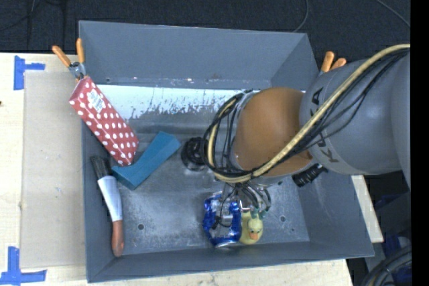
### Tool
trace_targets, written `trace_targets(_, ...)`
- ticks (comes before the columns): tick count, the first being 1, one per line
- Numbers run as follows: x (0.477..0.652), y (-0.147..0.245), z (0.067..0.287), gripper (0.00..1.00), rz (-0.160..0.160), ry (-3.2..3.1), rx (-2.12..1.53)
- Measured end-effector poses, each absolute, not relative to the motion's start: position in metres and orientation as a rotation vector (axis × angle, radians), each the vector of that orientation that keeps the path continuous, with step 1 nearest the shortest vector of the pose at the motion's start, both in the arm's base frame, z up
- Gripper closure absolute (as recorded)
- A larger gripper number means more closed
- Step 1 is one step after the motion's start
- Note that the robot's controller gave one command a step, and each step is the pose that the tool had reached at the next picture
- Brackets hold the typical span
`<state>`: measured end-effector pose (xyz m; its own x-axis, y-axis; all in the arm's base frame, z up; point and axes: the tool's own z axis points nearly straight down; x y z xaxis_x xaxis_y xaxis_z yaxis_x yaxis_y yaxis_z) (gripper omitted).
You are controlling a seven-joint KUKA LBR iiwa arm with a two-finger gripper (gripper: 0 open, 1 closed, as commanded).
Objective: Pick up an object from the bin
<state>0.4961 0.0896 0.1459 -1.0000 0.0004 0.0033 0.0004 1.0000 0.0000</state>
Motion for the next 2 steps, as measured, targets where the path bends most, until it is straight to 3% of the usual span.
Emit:
trace_targets(1,0.504,0.04,0.113,0.0,-0.002,-3.133,-0.07)
trace_targets(2,0.49,0.009,0.104,0.0,0.002,-3.127,-0.054)
